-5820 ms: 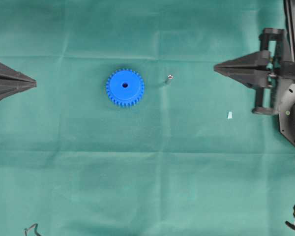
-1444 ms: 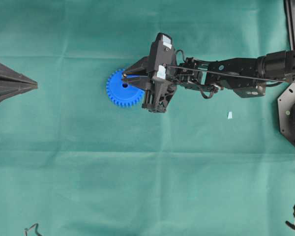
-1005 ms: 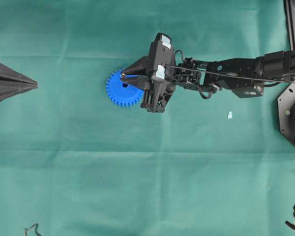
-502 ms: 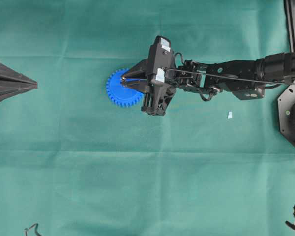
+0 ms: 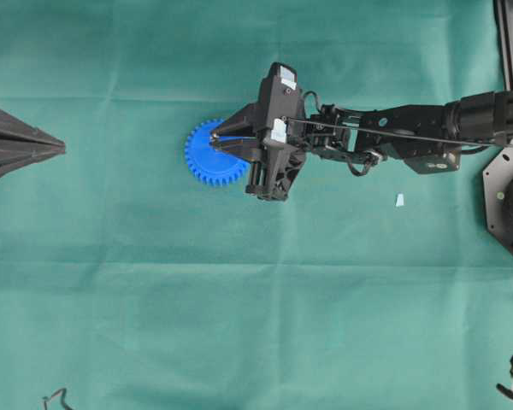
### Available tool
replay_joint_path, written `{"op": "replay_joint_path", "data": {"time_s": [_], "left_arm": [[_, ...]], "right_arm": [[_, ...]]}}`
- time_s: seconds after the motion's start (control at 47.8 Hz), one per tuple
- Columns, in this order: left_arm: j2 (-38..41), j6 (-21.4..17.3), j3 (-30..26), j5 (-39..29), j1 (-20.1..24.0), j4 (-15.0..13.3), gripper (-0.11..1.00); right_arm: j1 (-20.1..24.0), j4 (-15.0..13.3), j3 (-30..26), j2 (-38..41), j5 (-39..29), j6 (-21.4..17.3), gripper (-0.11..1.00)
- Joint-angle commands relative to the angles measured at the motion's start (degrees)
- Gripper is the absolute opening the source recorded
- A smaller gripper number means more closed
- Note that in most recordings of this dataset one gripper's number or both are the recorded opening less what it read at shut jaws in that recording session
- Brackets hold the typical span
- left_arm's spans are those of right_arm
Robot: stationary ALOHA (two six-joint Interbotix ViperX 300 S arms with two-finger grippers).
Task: Insert the shaft into the center hole of the gear.
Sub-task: 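Lower the shaft into the blue gear's center hole with the right gripper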
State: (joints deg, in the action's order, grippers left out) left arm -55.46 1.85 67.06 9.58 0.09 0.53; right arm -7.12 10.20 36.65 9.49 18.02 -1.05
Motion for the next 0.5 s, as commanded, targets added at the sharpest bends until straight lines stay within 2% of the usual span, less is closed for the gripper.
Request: {"op": "replay_joint_path", "data": {"time_s": [0.0,0.481], "left_arm": [[0.3,0.0,-1.3,0.3,0.1,0.2,0.00],[0.4,0.0,-1.2,0.3,0.1,0.1,0.00]], "right_arm": [[0.2,0.3,-0.4,-0.3,1.1,-0.2,0.16],[0.9,0.9,-0.5,3.3,2.2,-0.2,0.16]]}}
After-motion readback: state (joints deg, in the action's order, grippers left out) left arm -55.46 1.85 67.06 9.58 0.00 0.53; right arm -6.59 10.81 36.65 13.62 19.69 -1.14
